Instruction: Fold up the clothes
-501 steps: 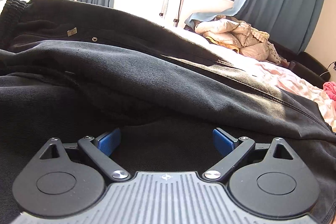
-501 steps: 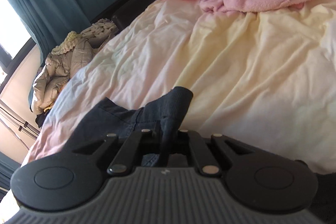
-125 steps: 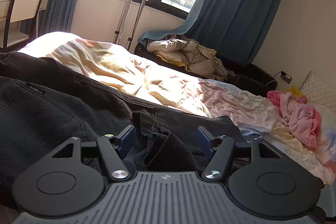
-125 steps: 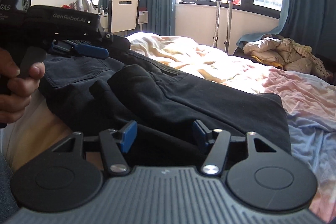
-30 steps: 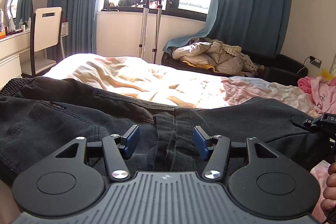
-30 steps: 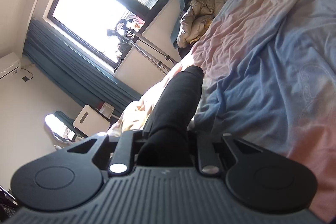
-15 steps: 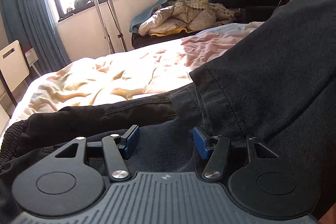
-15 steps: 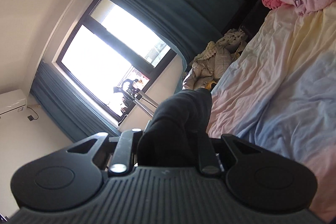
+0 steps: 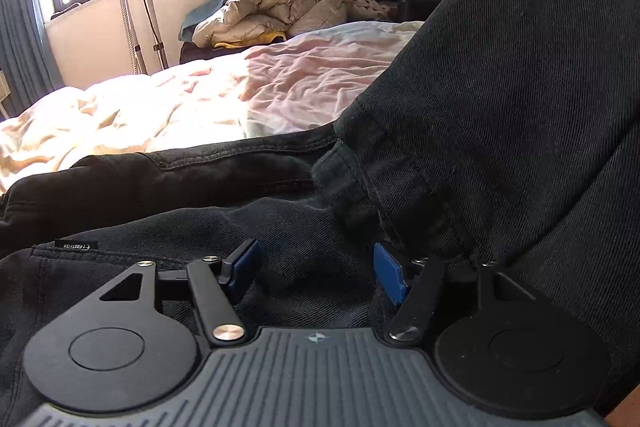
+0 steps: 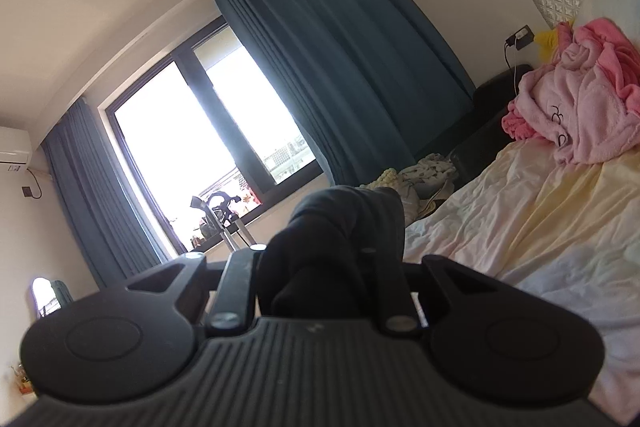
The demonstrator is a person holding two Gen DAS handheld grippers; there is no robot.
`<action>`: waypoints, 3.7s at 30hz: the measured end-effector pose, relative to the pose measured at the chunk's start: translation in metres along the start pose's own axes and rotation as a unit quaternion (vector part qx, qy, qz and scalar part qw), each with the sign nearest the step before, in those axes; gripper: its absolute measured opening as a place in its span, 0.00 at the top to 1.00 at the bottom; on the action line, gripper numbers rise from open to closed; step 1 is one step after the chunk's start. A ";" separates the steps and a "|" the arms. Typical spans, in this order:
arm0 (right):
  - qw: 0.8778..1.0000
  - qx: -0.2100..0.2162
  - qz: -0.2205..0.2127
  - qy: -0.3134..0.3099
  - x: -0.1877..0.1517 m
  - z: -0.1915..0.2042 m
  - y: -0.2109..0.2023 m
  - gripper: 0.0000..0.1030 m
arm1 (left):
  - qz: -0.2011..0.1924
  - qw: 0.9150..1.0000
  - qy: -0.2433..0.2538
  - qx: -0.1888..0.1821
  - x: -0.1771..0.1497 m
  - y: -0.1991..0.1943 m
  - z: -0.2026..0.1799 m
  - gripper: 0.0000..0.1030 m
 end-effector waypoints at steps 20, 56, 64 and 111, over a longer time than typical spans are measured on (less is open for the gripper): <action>0.982 -0.003 0.030 -0.188 -0.060 0.143 0.036 0.76 | -0.134 0.966 -0.204 0.083 -0.027 -0.179 0.230 0.14; 0.892 0.203 0.240 -0.324 -0.246 0.257 0.020 0.30 | -0.179 0.937 -0.295 0.049 -0.065 -0.199 0.279 0.10; 0.908 0.128 0.250 -0.310 -0.189 0.197 0.013 0.28 | -0.123 0.960 -0.244 0.062 -0.066 -0.171 0.250 0.10; 0.898 0.070 0.278 -0.334 -0.218 0.163 0.015 0.83 | -0.082 0.859 -0.501 -0.062 -0.108 -0.108 0.267 0.31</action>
Point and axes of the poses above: each gripper's, at about its wrist camera, not at the fingertips, and y roughly the way its jaws point, z to its left, x to its top, the point moved 1 cm from there along y, roughly the way its jaws point, and after that the axes turned 2 degrees about x, right-handed, at the moved point
